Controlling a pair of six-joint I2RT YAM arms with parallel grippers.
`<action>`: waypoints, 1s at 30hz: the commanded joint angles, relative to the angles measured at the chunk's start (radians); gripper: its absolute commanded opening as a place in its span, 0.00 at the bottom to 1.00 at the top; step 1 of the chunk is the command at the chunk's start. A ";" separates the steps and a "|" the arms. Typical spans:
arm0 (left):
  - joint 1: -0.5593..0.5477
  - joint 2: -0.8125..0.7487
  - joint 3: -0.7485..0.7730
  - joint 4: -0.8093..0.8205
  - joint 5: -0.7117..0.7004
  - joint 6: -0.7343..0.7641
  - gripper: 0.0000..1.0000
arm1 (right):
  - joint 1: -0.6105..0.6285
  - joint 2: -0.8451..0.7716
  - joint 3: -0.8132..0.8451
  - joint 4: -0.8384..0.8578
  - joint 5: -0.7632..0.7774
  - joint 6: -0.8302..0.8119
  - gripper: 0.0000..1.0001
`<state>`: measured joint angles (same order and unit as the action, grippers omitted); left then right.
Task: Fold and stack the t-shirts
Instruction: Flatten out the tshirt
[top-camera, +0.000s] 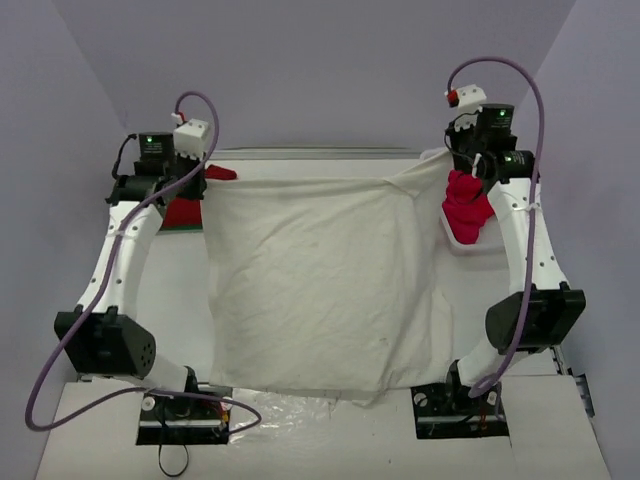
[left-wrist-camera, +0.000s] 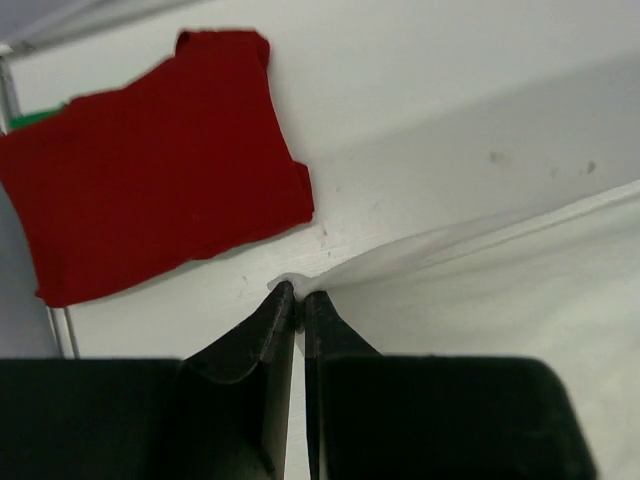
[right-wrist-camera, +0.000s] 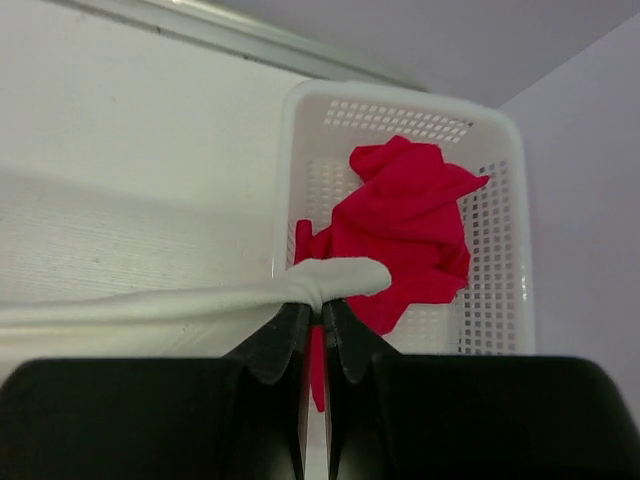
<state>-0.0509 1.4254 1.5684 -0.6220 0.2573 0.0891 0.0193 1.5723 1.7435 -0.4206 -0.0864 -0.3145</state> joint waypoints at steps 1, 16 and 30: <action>0.011 0.048 0.111 0.058 -0.039 -0.005 0.02 | -0.012 0.043 0.109 0.100 0.043 -0.011 0.00; 0.011 -0.139 0.399 -0.029 -0.012 0.030 0.02 | -0.015 -0.119 0.414 0.005 0.033 0.014 0.00; 0.010 -0.608 -0.232 -0.390 0.468 0.464 0.21 | -0.015 -0.790 -0.354 -0.271 -0.069 -0.089 0.10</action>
<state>-0.0452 0.8444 1.3117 -0.8577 0.5179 0.3813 0.0124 0.8257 1.3972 -0.6422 -0.1516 -0.3737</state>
